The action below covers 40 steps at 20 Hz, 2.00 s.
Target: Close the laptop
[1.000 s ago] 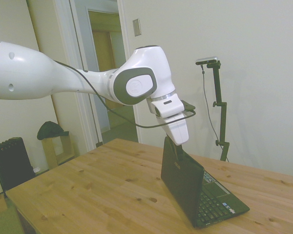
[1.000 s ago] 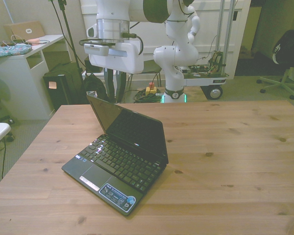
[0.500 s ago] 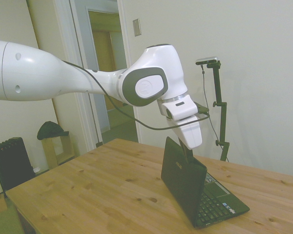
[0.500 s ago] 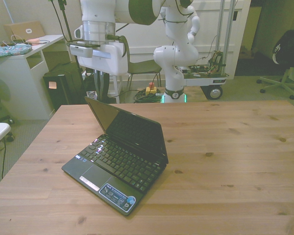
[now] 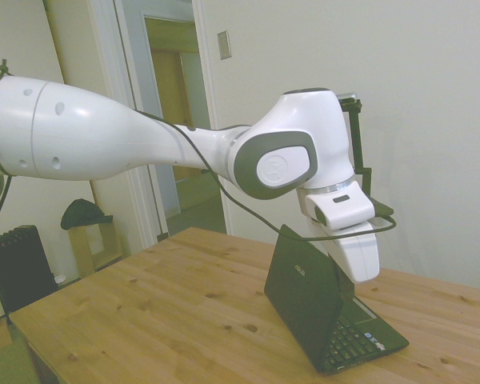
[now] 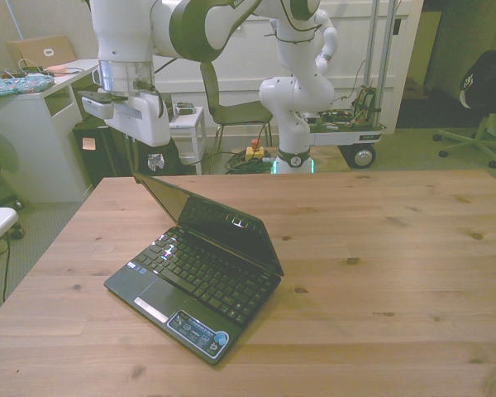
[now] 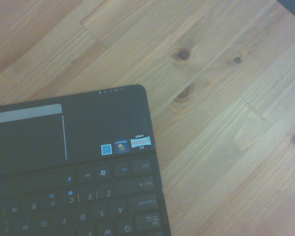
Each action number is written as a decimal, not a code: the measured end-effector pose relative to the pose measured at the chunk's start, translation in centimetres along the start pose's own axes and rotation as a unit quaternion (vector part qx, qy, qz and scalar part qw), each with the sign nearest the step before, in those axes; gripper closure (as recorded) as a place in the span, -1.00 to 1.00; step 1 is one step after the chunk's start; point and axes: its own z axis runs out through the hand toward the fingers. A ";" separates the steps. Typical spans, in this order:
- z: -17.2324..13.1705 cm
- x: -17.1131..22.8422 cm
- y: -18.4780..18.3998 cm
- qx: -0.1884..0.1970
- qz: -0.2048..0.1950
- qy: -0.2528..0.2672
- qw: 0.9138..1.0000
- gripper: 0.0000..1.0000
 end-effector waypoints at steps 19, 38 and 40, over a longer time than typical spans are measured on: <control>-6.7 -6.6 -2.8 0.008 -0.101 0.006 0.995 1.00; 5.9 0.0 -7.4 -0.020 -0.111 0.012 0.994 1.00; 7.3 0.4 -7.7 -0.022 -0.110 0.013 0.994 1.00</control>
